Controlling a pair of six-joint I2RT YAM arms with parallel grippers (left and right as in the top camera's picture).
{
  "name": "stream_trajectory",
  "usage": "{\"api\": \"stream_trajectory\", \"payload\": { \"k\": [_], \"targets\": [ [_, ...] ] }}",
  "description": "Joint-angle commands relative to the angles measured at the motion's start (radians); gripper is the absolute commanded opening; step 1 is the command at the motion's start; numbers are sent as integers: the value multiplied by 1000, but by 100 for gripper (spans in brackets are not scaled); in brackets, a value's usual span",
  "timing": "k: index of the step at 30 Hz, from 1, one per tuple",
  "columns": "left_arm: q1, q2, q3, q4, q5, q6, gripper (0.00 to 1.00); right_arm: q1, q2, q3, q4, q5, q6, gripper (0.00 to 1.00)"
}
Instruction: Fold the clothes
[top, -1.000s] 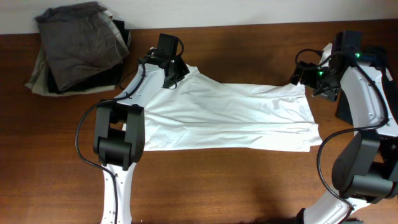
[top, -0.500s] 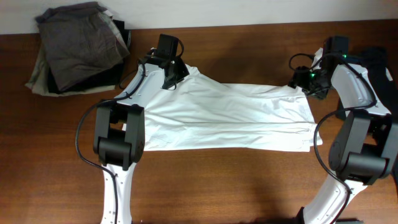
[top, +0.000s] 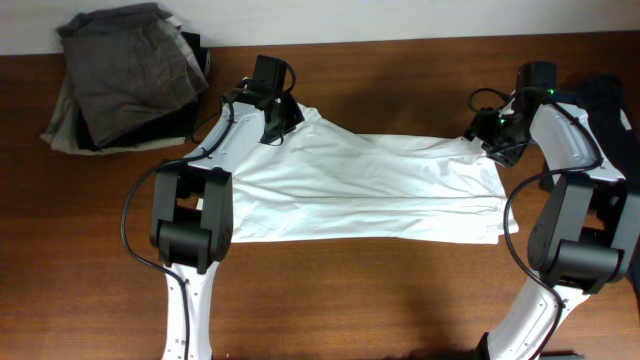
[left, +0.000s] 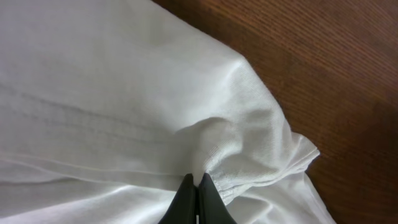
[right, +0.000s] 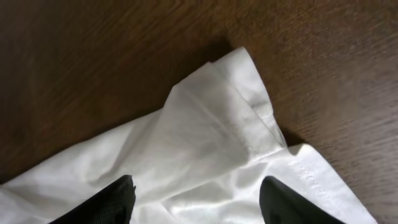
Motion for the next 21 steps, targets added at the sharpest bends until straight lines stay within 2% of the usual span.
{"api": "stream_trajectory", "payload": {
  "k": [1,6,8,13,21],
  "targets": [
    [7,30,18,-5,-11,13,2,-1,20,-28,11,6,33,71],
    [7,30,18,-13,-11,13,2,-2,21,-58,39,44,33,71],
    [7,30,18,-15,-11,13,2,-2,21,-65,56,44,37,67],
    [7,30,18,-23,-11,13,2,-2,21,-81,102,44,51,66],
    [7,30,18,-27,-11,13,2,-2,21,-104,135,50,66,58]
  ]
}}
